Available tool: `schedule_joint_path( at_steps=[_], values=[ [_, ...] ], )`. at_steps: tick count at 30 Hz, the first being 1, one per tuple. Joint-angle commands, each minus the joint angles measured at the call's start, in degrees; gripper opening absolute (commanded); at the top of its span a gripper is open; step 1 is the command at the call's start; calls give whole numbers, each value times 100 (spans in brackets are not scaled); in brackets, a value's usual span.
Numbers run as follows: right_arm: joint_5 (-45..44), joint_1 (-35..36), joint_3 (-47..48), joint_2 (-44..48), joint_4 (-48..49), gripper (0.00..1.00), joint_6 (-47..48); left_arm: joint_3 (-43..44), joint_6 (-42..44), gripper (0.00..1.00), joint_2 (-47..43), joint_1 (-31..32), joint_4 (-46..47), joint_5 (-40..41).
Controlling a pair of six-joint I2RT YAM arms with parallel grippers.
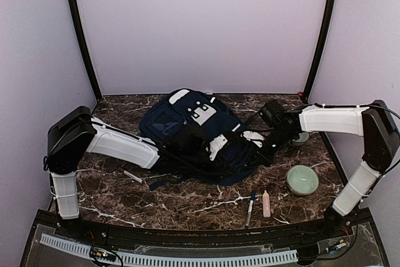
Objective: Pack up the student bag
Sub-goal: Zip the student bag into the largest pocket of the bag.
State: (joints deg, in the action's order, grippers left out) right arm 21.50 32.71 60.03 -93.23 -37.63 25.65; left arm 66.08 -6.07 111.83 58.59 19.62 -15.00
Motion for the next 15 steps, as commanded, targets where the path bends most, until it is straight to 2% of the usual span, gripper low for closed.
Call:
schedule_joint_path(
  at_steps=[1, 4, 11, 15],
  values=[
    [-23, -179, -145, -3, -116, 0, 102, 190, 352, 58, 201, 4, -38, 164],
    [-7, -235, -171, -32, -99, 2, 114, 385, 531, 57, 457, 29, -235, 348],
    [-24, -262, -274, -102, -114, 22, 194, 555, 624, 48, 707, 47, -409, 577],
    [-12, -256, -301, -138, -98, 22, 216, 510, 615, 46, 714, 47, -415, 604]
  ],
)
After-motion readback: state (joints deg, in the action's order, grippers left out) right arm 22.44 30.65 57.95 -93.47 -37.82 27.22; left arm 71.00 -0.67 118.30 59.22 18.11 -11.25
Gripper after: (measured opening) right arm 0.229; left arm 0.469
